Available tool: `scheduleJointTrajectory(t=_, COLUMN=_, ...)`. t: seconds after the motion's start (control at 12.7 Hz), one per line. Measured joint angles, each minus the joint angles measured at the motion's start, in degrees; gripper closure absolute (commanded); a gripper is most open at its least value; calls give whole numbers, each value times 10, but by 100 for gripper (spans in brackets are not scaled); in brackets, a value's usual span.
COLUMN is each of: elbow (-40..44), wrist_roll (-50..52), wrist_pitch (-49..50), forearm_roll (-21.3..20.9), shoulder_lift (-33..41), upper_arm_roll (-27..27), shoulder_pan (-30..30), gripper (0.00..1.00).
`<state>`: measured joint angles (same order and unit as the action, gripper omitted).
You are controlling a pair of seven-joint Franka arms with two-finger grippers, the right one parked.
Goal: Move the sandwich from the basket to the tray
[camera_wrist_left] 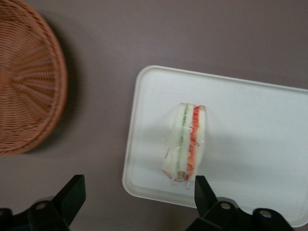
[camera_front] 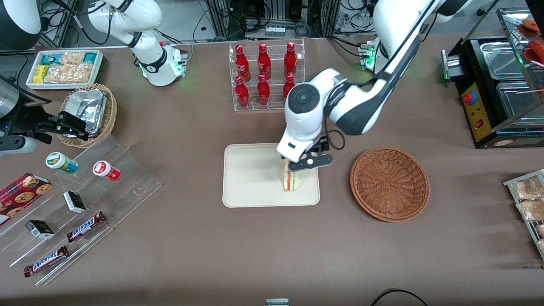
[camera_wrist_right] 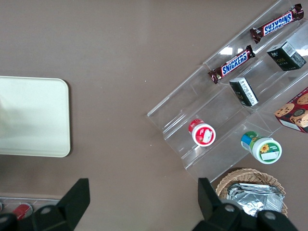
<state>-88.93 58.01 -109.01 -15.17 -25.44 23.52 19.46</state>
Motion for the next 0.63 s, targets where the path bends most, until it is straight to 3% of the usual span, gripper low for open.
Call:
scheduleJointTrajectory(t=0.31, elbow=-1, wrist_roll=-2, wrist_pitch=33, forearm_roll=8, shoulder_lift=73, upper_arm_roll=25, shoulder_pan=-84, gripper=0)
scheduleJointTrajectory(t=0.63, elbow=18, wrist_roll=-2, wrist_pitch=82, forearm_roll=8, shoulder_lift=99, upper_arm_roll=29, shoulder_pan=-89, gripper=0)
